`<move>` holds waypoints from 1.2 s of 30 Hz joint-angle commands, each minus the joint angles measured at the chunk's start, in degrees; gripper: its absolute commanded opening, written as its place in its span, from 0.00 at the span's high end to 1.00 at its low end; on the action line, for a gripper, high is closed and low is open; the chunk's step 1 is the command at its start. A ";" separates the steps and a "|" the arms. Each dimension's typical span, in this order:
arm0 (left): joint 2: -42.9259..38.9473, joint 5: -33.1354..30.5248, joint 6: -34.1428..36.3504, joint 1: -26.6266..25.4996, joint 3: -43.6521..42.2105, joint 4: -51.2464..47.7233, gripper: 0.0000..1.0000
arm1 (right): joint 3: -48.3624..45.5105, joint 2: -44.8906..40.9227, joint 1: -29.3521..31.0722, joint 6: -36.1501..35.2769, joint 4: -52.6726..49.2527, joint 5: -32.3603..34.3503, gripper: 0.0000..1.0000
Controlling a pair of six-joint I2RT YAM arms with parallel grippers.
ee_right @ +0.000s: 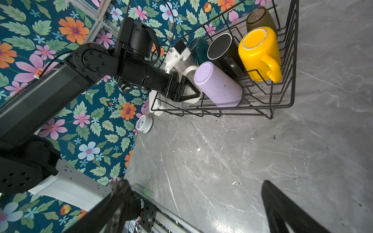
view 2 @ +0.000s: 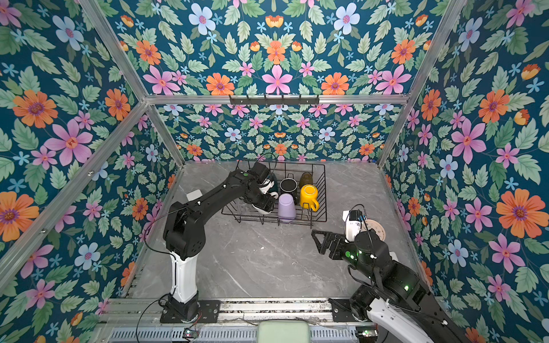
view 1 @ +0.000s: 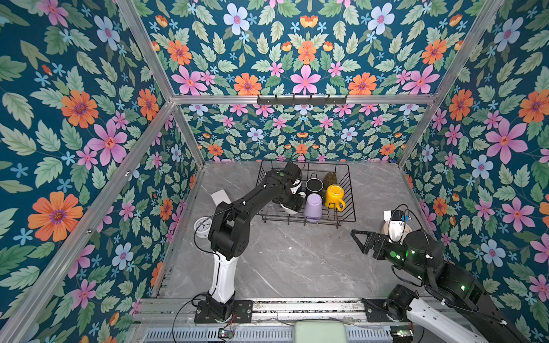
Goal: Load the cups into the dish rack
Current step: 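Lower the white mug upside down into the rack and open the left gripper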
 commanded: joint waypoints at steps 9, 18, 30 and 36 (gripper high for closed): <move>3.85 -3.71 -0.79 -0.15 1.71 -0.34 0.88 | -0.14 -0.48 0.10 0.35 0.54 0.13 0.01; 6.53 -5.30 -1.87 -0.24 3.17 -1.23 0.46 | -0.32 -1.14 0.09 0.82 0.25 0.11 0.01; 7.89 -5.81 -2.47 -0.33 3.44 -1.00 0.16 | -0.89 -1.32 0.04 0.67 0.44 0.22 0.01; 7.50 -5.65 -2.95 -0.33 3.17 -0.58 0.06 | -0.93 -1.24 0.06 0.54 0.71 0.33 0.01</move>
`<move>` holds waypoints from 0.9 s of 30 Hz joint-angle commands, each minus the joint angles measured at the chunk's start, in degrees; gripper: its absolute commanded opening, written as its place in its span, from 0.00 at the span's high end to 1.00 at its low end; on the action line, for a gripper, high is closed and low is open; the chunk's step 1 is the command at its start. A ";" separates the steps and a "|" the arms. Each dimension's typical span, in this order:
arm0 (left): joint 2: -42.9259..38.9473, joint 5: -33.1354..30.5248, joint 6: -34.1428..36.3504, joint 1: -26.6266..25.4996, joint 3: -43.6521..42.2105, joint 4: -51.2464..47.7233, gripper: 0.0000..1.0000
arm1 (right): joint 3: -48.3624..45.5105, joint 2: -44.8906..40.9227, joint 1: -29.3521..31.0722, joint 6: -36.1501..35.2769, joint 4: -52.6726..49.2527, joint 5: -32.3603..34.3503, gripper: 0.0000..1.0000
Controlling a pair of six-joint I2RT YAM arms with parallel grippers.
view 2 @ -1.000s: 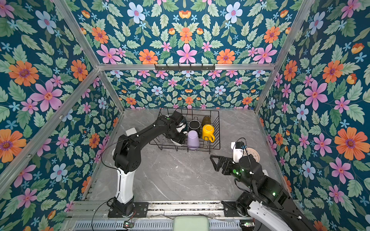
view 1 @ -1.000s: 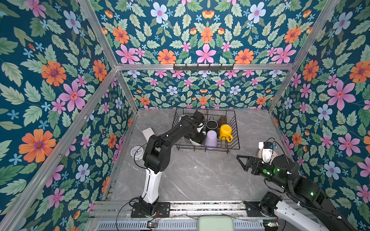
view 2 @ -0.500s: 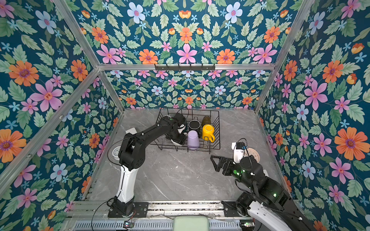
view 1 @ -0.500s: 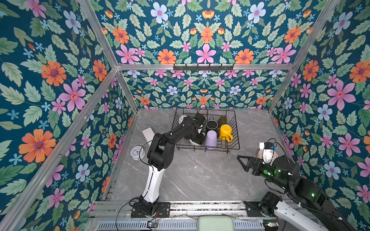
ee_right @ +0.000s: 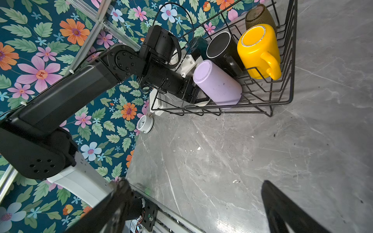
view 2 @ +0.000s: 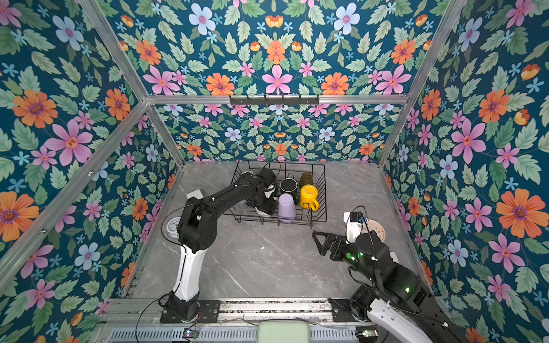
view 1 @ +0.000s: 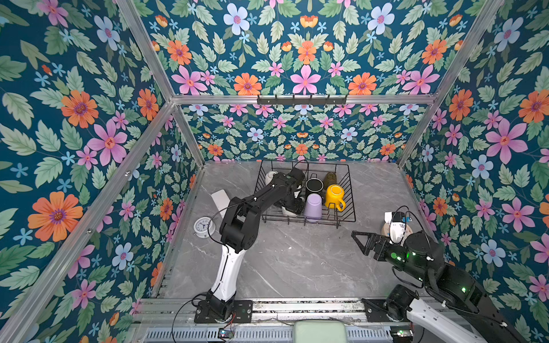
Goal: Load the cups into the dish rack
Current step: 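Lower the white mug upside down into the rack and open the left gripper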
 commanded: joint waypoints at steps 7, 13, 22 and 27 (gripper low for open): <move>-0.60 0.39 -0.71 -0.02 -0.42 0.17 0.05 | 0.14 0.55 0.03 -0.44 0.78 0.48 0.01; -1.94 1.13 -1.36 -0.05 -1.06 1.23 0.05 | 0.34 0.75 -0.01 -0.52 0.91 0.39 0.01; -5.23 1.90 -2.92 -0.02 -3.18 5.25 0.05 | 0.73 0.86 0.05 -0.76 0.73 0.54 0.01; -8.20 1.57 -3.87 -0.02 -4.95 7.91 0.04 | 1.21 1.23 0.05 -1.27 0.48 0.52 0.01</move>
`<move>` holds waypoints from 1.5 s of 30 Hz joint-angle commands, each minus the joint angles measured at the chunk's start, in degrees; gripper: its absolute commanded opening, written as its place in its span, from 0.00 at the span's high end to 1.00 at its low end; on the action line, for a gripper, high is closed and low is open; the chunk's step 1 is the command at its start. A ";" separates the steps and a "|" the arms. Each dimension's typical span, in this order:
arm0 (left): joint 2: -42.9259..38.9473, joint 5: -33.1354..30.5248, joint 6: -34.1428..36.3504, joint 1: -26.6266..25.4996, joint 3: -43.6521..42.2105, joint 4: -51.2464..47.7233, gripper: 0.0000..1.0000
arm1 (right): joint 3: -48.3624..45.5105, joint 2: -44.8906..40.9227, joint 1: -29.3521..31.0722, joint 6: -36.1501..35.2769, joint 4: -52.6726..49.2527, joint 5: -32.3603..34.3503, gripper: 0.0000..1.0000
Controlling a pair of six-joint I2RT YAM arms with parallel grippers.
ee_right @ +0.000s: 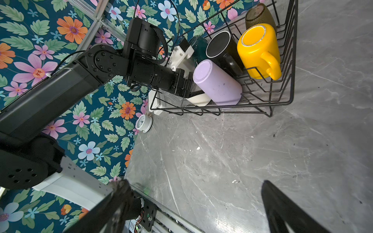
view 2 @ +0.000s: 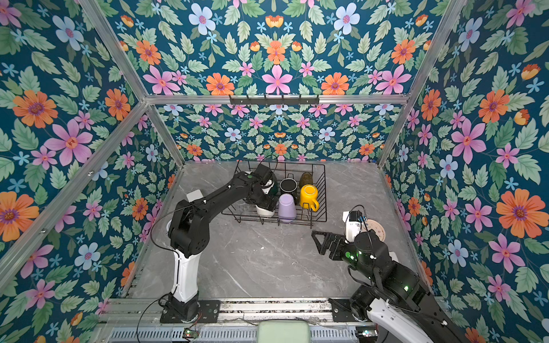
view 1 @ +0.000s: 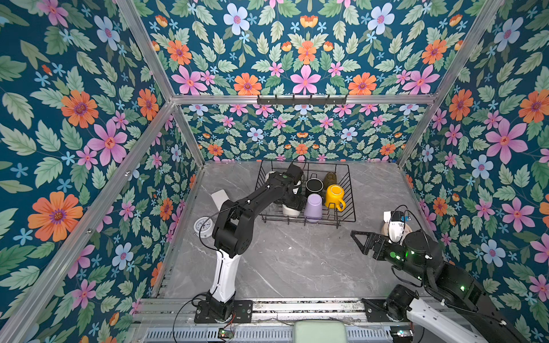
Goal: Load the cups into the dish rack
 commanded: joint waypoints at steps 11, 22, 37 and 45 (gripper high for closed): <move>-16.46 -5.57 -5.21 0.83 -13.74 18.99 0.04 | 3.35 1.94 0.09 -4.26 -0.62 1.33 0.01; -51.88 -15.22 -1.56 0.95 -46.94 53.53 0.02 | 8.55 14.48 -3.47 -16.91 -2.77 1.38 0.01; -72.38 -36.31 12.61 9.29 -78.52 73.18 0.01 | -9.01 29.20 -38.91 -30.03 27.16 3.51 0.01; -61.23 -29.29 10.33 22.68 -85.89 88.00 0.01 | -19.92 37.77 -39.52 -38.26 57.81 11.21 0.01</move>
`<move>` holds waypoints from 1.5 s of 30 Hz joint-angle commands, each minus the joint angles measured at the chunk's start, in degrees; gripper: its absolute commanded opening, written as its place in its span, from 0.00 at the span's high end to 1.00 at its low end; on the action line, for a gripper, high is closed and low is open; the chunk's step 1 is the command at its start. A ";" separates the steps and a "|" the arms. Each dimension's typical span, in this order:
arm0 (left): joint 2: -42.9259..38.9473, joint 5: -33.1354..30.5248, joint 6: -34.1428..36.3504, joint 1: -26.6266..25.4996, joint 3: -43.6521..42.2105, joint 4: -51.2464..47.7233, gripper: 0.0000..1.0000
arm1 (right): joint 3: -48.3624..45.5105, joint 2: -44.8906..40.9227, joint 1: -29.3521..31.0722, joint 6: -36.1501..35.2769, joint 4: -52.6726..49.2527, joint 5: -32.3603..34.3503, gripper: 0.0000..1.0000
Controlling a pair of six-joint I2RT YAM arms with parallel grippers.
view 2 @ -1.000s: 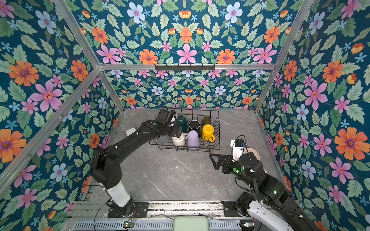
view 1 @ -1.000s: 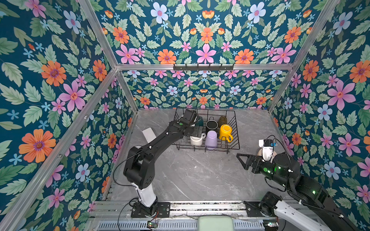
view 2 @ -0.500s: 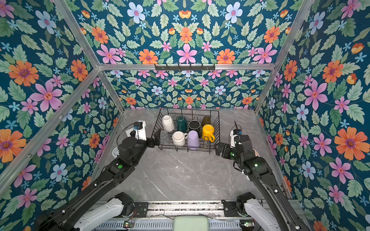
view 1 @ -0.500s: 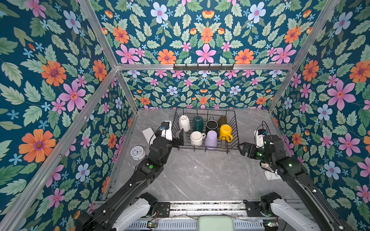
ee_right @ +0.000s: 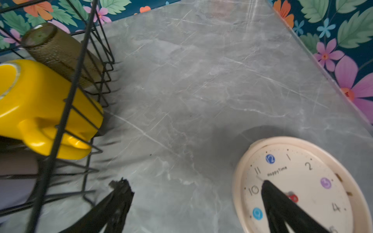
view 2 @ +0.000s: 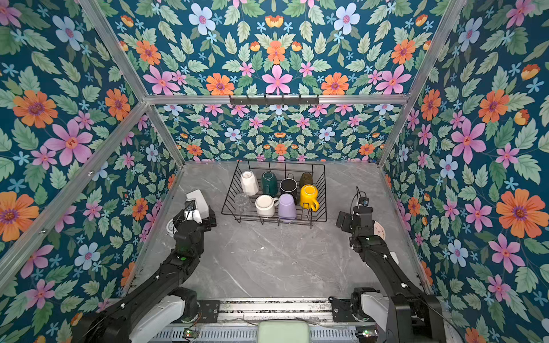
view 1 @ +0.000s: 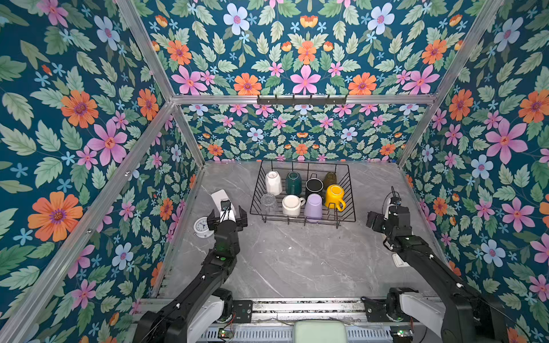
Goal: Load the cups into the dish rack
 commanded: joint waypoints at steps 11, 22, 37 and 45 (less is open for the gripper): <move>20.91 13.25 -2.26 10.56 -3.33 25.23 0.01 | -10.39 13.45 -0.12 -11.80 42.93 -3.30 0.01; 38.79 20.69 -2.94 14.38 -1.16 44.72 0.01 | -12.32 15.90 -0.13 -12.71 48.35 -5.40 0.01; 37.98 18.63 -3.74 14.58 -0.65 42.11 0.00 | -13.88 19.04 -0.22 -12.80 54.38 -5.11 0.01; 38.00 18.67 -3.65 14.54 -0.51 41.79 0.00 | -13.86 19.16 -0.22 -12.71 54.58 -4.94 0.01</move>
